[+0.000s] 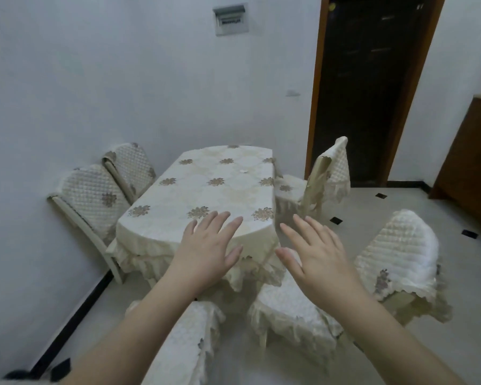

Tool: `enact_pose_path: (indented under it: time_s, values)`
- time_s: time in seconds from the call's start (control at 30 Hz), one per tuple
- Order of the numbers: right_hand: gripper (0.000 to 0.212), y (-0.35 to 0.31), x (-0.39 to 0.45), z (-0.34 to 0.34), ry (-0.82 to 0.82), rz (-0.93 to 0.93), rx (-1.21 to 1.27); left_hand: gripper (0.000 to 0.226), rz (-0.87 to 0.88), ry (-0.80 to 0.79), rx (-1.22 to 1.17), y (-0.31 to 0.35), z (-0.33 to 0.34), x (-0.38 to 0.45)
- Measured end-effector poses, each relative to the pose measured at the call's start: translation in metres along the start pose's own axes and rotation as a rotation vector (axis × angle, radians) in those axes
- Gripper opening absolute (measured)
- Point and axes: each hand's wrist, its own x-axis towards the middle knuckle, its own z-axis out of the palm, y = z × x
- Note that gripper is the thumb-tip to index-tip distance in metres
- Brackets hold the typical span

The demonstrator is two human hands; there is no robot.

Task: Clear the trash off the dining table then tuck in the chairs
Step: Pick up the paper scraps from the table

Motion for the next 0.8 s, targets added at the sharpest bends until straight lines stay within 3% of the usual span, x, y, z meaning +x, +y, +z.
enact_pose_path:
  time_s: [0.17, 0.3, 0.53, 0.67, 0.8]
  values:
    - [0.070, -0.006, 0.053, 0.025, -0.030, -0.046, 0.027, 0.076, -0.116, -0.034, -0.009, -0.027, 0.029, 0.031]
    - [0.077, -0.015, 0.103, 0.050, -0.035, -0.111, -0.001, 0.083, -0.148, -0.030, -0.039, -0.062, 0.050, 0.060]
    - [0.071, -0.035, 0.196, 0.081, -0.058, -0.141, -0.019, 0.069, -0.180, 0.006, -0.017, -0.126, 0.092, 0.114]
    - [0.069, -0.031, 0.233, 0.108, -0.074, -0.113, -0.041, 0.073, -0.278, -0.061, -0.015, -0.160, 0.119, 0.143]
    - [0.077, -0.015, 0.264, 0.135, -0.100, -0.075, -0.035, 0.075, -0.222, -0.106, -0.037, -0.169, 0.148, 0.174]
